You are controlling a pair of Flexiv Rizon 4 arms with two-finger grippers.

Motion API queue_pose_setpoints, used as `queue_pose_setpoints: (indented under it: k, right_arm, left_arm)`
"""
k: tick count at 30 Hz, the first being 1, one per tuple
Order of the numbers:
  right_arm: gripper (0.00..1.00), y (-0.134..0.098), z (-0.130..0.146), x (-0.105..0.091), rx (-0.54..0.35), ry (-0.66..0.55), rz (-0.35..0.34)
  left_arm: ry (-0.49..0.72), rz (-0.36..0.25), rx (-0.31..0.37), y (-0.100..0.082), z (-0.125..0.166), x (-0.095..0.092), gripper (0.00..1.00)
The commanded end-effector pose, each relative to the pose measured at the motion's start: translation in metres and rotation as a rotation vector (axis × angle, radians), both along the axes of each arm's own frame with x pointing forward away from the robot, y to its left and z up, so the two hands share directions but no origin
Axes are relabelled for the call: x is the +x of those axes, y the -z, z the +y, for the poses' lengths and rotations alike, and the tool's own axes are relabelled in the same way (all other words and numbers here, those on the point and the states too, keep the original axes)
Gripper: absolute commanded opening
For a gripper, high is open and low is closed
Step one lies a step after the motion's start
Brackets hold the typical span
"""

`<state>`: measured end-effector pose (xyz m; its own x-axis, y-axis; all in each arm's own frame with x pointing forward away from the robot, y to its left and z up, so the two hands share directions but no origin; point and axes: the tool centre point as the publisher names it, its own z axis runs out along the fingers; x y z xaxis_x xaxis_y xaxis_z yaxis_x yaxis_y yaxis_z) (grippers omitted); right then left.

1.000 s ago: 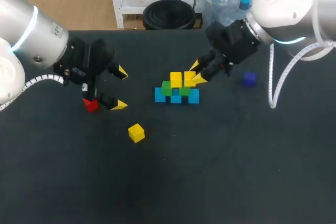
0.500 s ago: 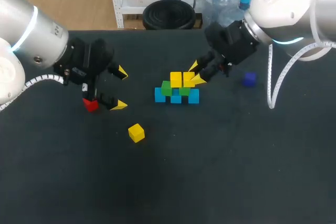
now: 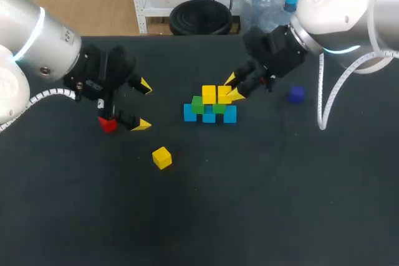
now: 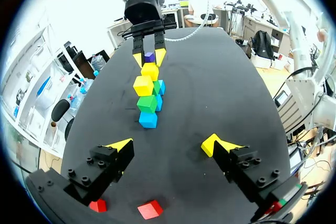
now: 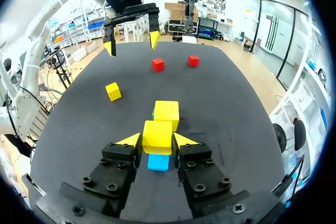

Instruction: Place the blue cubes, place green cubes on the blue cubes, place the yellow cubes on the green cubes, then place the red cubes on the yellow cubes, and place purple cube on the red cubes.

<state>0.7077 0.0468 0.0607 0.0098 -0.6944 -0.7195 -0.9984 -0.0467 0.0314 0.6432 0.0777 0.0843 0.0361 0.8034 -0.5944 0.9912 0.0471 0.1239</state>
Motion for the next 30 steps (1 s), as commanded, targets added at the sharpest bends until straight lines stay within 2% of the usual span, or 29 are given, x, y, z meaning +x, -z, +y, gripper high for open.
queue_pose_setpoints:
  k: [1, 30]
  right_arm:
    - [0.0, 0.0013, 0.0006, 0.0016, 0.005, -0.001, 0.001]
    - [0.0, 0.0045, 0.0039, 0.0058, 0.011, 0.001, 0.006]
  left_arm:
    - [0.002, -0.003, -0.004, 0.0008, 0.001, 0.0, 1.0]
    - [0.002, -0.003, -0.004, 0.0008, 0.001, 0.0, 1.0]
